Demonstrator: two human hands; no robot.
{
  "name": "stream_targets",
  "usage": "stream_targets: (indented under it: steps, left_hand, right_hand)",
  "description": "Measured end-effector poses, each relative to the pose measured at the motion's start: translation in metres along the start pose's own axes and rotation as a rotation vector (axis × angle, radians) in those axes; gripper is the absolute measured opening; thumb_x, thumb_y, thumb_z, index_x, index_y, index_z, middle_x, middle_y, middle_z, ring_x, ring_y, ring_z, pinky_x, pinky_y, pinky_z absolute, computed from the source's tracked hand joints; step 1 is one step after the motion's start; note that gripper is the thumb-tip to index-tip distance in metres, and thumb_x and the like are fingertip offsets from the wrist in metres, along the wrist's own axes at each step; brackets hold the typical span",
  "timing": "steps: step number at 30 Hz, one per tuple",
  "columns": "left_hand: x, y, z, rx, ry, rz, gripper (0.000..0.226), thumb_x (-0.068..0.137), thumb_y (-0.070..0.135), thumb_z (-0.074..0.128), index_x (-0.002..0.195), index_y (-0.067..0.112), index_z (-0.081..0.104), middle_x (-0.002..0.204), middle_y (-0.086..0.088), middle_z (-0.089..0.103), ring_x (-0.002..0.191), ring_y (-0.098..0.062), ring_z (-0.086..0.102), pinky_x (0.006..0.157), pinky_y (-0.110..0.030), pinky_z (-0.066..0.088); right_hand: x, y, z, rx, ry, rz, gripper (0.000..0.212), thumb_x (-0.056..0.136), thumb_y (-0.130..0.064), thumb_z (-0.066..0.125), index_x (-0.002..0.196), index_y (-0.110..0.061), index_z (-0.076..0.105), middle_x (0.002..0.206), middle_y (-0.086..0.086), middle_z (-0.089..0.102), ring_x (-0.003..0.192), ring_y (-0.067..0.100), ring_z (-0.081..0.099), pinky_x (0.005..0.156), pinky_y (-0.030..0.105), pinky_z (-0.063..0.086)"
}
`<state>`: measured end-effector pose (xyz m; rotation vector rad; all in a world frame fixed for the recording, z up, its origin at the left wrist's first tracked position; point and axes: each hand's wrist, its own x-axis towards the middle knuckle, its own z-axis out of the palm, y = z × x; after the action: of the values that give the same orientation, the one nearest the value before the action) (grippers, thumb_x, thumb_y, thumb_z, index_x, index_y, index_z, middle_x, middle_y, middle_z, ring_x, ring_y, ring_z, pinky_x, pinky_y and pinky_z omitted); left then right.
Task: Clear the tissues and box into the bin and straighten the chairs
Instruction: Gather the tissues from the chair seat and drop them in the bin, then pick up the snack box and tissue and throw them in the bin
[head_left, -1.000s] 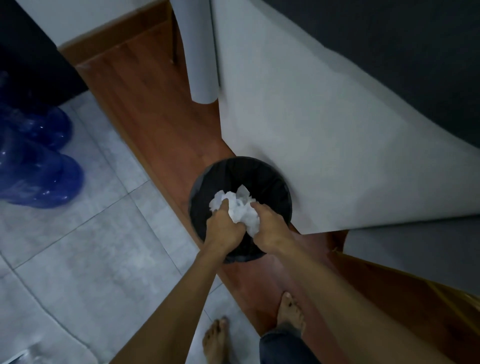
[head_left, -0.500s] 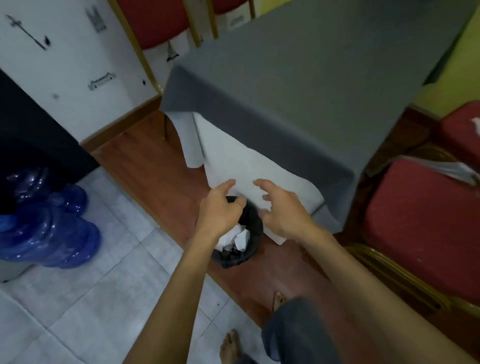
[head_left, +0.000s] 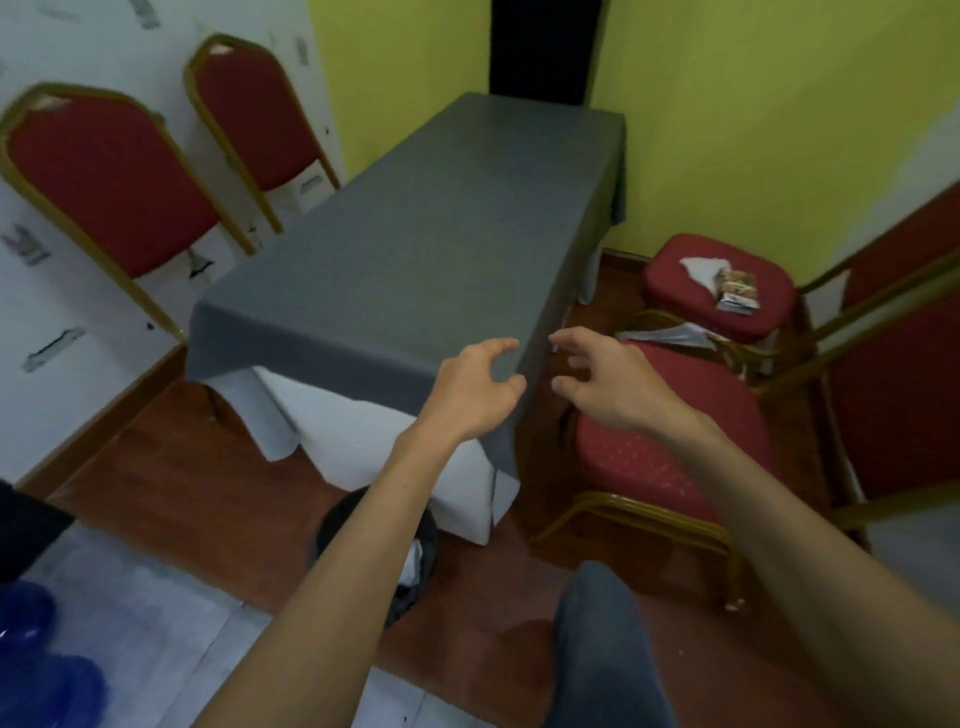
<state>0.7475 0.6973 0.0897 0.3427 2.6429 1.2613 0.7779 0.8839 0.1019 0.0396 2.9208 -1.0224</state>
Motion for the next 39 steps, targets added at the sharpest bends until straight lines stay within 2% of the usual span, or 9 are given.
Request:
stream_targets:
  steps: [4,9,15,17,21,25,32,36,39]
  left_hand:
    - [0.046,0.039,0.041,0.066,-0.112,0.058,0.05,0.088,0.029,0.065,0.138,0.03,0.058,0.135,0.0,0.065,0.128,-0.02,0.057,0.103,-0.027,0.042]
    - [0.133,0.081,0.109,0.068,-0.239,0.074,0.046,0.088,0.031,0.067,0.134,0.031,0.061,0.128,0.003,0.067,0.119,-0.015,0.062,0.09,-0.019,0.04]
    - [0.263,0.12,0.214,-0.001,-0.371,-0.009,0.041,0.091,0.031,0.064,0.132,0.038,0.059,0.13,0.003,0.063,0.086,-0.003,0.061,0.072,-0.02,0.049]
    - [0.305,0.134,0.25,-0.015,-0.405,-0.07,0.04,0.094,0.027,0.063,0.132,0.036,0.059,0.128,0.003,0.063,0.091,-0.005,0.062,0.071,-0.02,0.05]
    - [0.364,0.166,0.296,-0.015,-0.421,-0.138,0.037,0.094,0.024,0.063,0.13,0.031,0.061,0.13,0.002,0.065,0.114,-0.013,0.061,0.089,-0.025,0.046]
    - [0.411,0.198,0.316,0.02,-0.416,-0.133,0.038,0.093,0.024,0.062,0.131,0.029,0.062,0.133,0.001,0.064,0.122,-0.017,0.059,0.092,-0.023,0.041]
    - [0.481,0.239,0.327,0.111,-0.435,-0.073,0.035,0.092,0.026,0.062,0.126,0.032,0.063,0.119,0.001,0.067,0.099,-0.014,0.065,0.086,-0.029,0.054]
    - [0.509,0.249,0.332,0.121,-0.468,-0.042,0.036,0.092,0.024,0.063,0.128,0.028,0.063,0.122,0.001,0.066,0.111,-0.016,0.062,0.089,-0.025,0.046]
    - [0.536,0.248,0.341,0.135,-0.508,-0.02,0.036,0.091,0.025,0.063,0.127,0.028,0.064,0.119,0.0,0.068,0.1,-0.013,0.064,0.081,-0.022,0.044]
  right_hand:
    - [0.01,0.05,-0.036,0.031,0.072,0.102,0.056,0.094,-0.024,0.07,0.146,-0.024,0.05,0.145,0.0,0.059,0.132,0.02,0.057,0.093,0.024,0.042]
    - [0.043,0.139,-0.078,0.049,0.083,0.284,0.064,0.092,-0.03,0.07,0.149,-0.027,0.041,0.136,0.008,0.064,0.119,0.024,0.063,0.094,0.032,0.049]
    - [0.126,0.28,-0.13,0.106,0.104,0.411,0.061,0.093,-0.029,0.068,0.148,-0.024,0.044,0.142,0.005,0.059,0.126,0.024,0.059,0.099,0.034,0.048]
    - [0.155,0.325,-0.147,0.143,0.074,0.469,0.059,0.094,-0.028,0.067,0.148,-0.023,0.044,0.145,0.007,0.057,0.127,0.025,0.058,0.102,0.038,0.05]
    - [0.193,0.39,-0.182,0.159,-0.017,0.564,0.059,0.095,-0.026,0.066,0.149,-0.02,0.044,0.144,0.007,0.055,0.127,0.026,0.056,0.101,0.038,0.05]
    - [0.227,0.423,-0.221,0.176,0.029,0.606,0.055,0.094,-0.027,0.068,0.145,-0.021,0.049,0.13,0.007,0.062,0.12,0.025,0.059,0.089,0.029,0.046]
    - [0.281,0.441,-0.268,0.168,0.044,0.608,0.052,0.093,-0.035,0.07,0.138,-0.017,0.054,0.128,0.007,0.065,0.117,0.028,0.062,0.085,0.031,0.046]
    - [0.303,0.447,-0.29,0.123,-0.008,0.617,0.052,0.093,-0.038,0.069,0.137,-0.013,0.056,0.123,0.009,0.068,0.113,0.03,0.064,0.091,0.036,0.052]
    - [0.324,0.463,-0.299,0.067,-0.016,0.63,0.048,0.092,-0.036,0.068,0.133,-0.014,0.058,0.117,0.011,0.07,0.11,0.032,0.066,0.087,0.035,0.051]
